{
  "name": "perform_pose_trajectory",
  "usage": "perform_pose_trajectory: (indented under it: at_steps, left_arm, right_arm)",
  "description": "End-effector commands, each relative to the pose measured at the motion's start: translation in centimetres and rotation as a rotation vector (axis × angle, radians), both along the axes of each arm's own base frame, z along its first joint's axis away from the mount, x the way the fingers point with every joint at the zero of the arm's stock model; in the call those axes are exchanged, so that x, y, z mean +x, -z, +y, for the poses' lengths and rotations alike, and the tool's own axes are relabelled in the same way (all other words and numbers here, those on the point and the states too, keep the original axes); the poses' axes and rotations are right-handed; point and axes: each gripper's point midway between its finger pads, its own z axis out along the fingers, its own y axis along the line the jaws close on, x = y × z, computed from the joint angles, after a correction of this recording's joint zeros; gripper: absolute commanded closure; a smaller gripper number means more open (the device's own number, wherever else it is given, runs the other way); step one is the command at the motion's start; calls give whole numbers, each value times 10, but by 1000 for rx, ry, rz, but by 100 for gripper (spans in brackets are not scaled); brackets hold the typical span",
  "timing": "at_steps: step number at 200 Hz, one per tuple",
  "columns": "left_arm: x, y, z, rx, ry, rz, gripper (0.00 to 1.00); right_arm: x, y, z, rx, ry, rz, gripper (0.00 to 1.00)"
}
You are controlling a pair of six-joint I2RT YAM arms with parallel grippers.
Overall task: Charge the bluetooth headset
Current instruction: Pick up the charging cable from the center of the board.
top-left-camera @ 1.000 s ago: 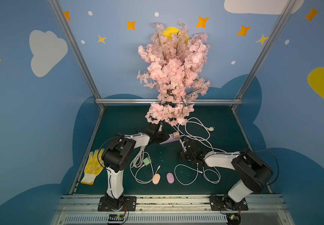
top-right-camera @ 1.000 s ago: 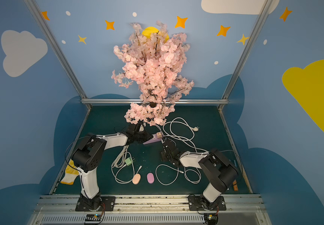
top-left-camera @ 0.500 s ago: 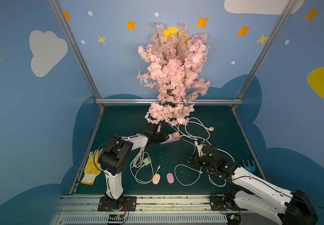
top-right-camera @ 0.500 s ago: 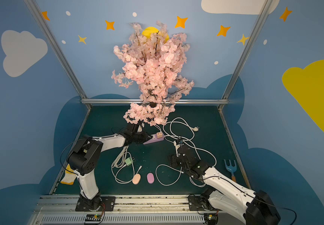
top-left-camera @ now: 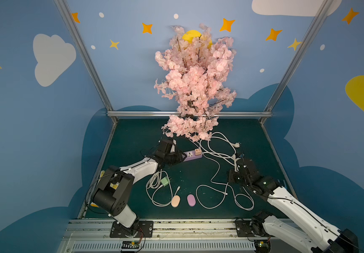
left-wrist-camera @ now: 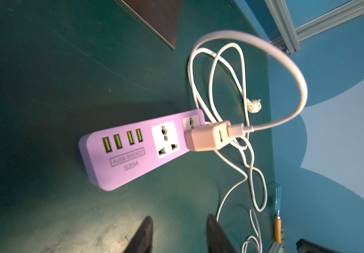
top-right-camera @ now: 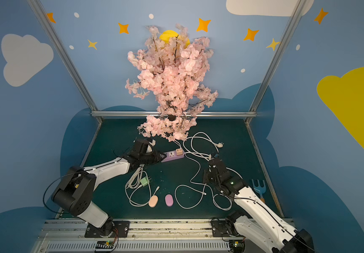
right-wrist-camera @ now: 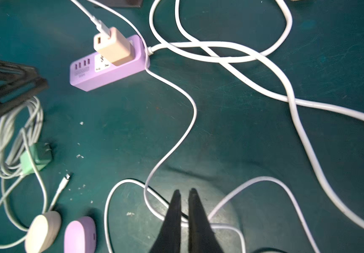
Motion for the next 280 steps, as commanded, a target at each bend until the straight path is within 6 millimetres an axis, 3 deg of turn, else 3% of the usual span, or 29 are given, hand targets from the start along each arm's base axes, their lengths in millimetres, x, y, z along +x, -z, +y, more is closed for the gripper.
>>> perform_pose_trajectory:
  at_steps: [1,22,80,110,153,192,239,280]
  left_arm:
    - [-10,-6,12,29,-17,-13,48]
    - [-20,-15,18,36,-15,-25,45]
    - [-30,-29,34,72,-44,-75,55]
    - [-34,-27,38,73,-61,-74,46]
    - [-36,-32,44,66,-82,-95,34]
    - [-38,-37,52,62,-100,-100,31]
    - [-40,-36,69,52,-140,-96,30]
    - [-38,-34,71,46,-138,-88,30]
  right_arm:
    - [-20,10,8,4,-77,139,97]
    - [-35,10,22,35,-182,219,100]
    - [-89,16,33,-69,-364,341,100]
    - [-104,33,36,-200,-434,421,95]
    - [-88,44,59,-330,-529,409,84]
    - [-75,64,73,-440,-606,443,53]
    - [-66,75,69,-517,-617,449,50]
    - [-62,87,66,-541,-607,472,49]
